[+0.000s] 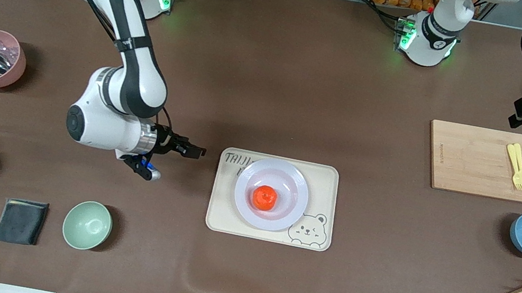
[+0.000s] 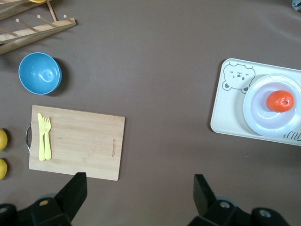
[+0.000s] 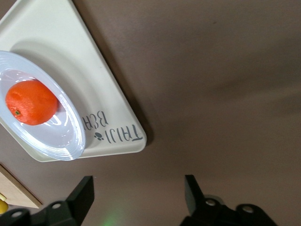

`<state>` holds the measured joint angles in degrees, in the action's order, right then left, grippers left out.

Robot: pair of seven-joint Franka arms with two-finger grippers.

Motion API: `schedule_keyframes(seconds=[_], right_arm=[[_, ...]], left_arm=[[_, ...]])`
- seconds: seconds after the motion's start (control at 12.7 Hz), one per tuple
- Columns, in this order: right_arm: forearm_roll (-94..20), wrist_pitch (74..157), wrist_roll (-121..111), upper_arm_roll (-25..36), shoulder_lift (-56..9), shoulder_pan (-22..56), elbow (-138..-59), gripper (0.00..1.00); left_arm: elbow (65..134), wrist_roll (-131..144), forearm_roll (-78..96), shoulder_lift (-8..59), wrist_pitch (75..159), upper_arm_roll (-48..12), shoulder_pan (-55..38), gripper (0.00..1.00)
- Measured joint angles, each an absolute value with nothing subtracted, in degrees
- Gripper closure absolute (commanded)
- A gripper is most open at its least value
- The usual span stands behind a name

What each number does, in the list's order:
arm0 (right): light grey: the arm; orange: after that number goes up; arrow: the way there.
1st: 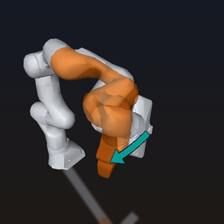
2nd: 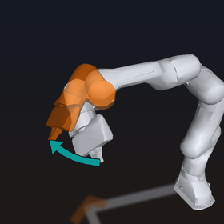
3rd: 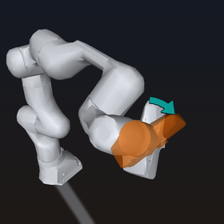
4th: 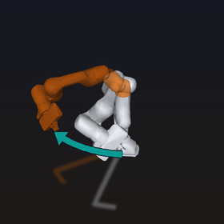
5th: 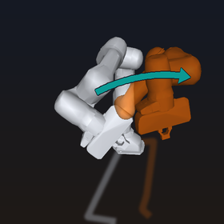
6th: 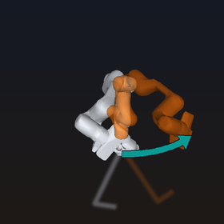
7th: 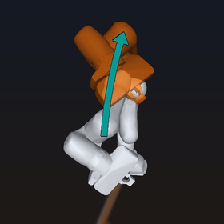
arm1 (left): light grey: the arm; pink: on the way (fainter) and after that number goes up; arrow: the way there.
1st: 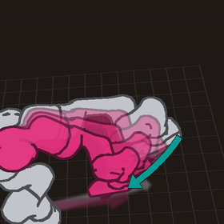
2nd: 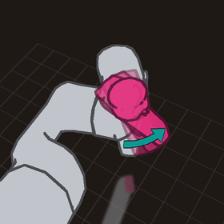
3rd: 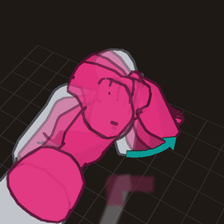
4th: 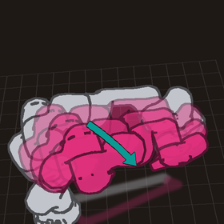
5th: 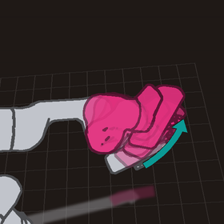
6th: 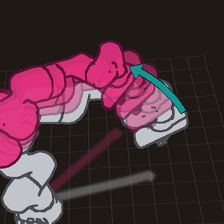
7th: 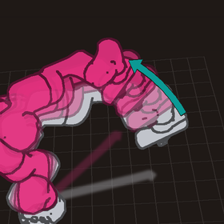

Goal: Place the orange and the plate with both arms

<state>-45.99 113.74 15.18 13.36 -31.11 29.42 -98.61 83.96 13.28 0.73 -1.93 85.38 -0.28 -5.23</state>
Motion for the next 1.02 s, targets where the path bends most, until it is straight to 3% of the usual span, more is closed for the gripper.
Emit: schedule_keyframes(seconds=[0.39,1.02], right_arm=[[-43.61,108.81,15.17,15.93,-29.70,26.55,-98.55,0.00],[-27.17,104.05,12.79,15.31,-23.96,17.30,-97.60,0.00]], left_arm=[[83.92,13.27,0.73,-3.19,85.32,-0.24,-5.22,0.00],[84.04,13.27,0.73,-4.28,84.52,0.13,-5.19,0.00]])
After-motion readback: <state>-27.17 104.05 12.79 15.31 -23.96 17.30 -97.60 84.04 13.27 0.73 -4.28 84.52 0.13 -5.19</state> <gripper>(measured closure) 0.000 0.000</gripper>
